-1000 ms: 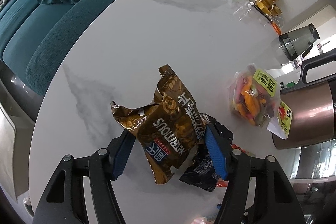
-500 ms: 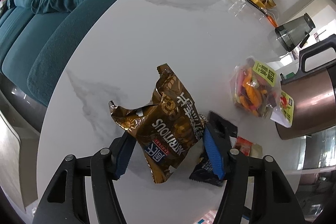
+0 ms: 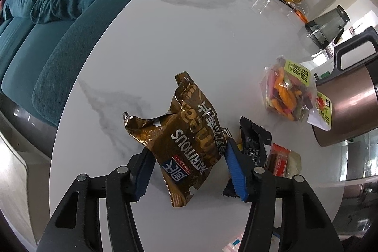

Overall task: Organize snacks
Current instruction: 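Grasp the brown NUTRITOUS bag with left tool while right tool grasps the striped pink pack, then carry the brown bag and striped pink pack with both tools over the green tray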

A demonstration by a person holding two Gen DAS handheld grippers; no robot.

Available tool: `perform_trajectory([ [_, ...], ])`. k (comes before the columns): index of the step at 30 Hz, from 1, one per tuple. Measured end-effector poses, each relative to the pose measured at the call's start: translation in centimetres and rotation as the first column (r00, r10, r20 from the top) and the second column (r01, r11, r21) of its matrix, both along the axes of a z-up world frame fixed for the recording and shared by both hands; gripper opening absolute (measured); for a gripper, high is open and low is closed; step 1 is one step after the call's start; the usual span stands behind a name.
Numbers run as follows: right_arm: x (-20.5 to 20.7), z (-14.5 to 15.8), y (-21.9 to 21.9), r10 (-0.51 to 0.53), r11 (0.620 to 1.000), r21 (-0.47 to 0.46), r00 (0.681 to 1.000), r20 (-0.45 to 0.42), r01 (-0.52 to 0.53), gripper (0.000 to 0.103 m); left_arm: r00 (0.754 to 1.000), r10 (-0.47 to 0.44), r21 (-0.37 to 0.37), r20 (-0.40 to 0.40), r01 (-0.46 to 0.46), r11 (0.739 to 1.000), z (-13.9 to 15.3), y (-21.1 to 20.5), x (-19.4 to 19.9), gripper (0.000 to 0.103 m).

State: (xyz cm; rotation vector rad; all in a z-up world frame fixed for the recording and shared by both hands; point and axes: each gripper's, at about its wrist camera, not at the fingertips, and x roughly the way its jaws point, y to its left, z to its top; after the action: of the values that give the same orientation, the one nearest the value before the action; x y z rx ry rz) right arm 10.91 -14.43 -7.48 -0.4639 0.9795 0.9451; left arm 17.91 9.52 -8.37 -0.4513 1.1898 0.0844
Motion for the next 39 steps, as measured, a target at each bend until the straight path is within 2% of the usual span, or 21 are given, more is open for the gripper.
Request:
perform_trajectory([
  [3, 0.0, 0.1, -0.5, -0.029, 0.999, 0.012, 1.0, -0.009, 0.029, 0.071, 0.999, -0.031, 0.014, 0.006, 0.031, 0.999, 0.1, -0.3, -0.1, 0.043],
  [4, -0.1, 0.2, -0.7, -0.04, 0.999, 0.013, 0.999, -0.009, 0.04, 0.068, 0.999, -0.044, 0.023, 0.008, 0.043, 0.999, 0.2, -0.5, -0.1, 0.043],
  [6, -0.1, 0.3, -1.2, -0.066, 0.998, 0.015, 0.998, -0.01, 0.066, 0.057, 0.998, -0.061, 0.031, 0.013, 0.06, 0.998, 0.2, -0.6, -0.2, 0.041],
  [11, -0.3, 0.4, -2.1, -0.102, 0.995, 0.002, 0.995, -0.005, 0.102, 0.043, 0.994, -0.102, 0.046, 0.025, 0.1, 0.994, 0.4, -0.8, -0.4, 0.037],
  [18, 0.3, 0.3, -4.0, -0.153, 0.988, -0.001, 0.988, -0.017, 0.153, 0.041, 0.989, -0.145, 0.07, 0.032, 0.143, 0.987, 0.5, -0.9, -1.1, 0.036],
  [24, 0.6, 0.3, -5.8, -0.213, 0.976, 0.026, 0.975, -0.054, 0.215, 0.035, 0.986, -0.163, 0.077, 0.027, 0.161, 0.984, 0.6, -0.9, -1.8, 0.035],
  [31, 1.0, 0.2, -6.7, -0.249, 0.966, 0.046, 0.964, -0.089, 0.254, 0.034, 0.984, -0.178, 0.079, 0.013, 0.176, 0.981, 0.8, -1.1, -2.7, 0.034],
  [39, 0.9, 0.4, -7.1, -0.267, 0.961, 0.047, 0.959, -0.09, 0.272, 0.034, 0.978, -0.21, 0.092, -0.02, 0.211, 0.973, 1.0, -1.2, -4.8, 0.034],
])
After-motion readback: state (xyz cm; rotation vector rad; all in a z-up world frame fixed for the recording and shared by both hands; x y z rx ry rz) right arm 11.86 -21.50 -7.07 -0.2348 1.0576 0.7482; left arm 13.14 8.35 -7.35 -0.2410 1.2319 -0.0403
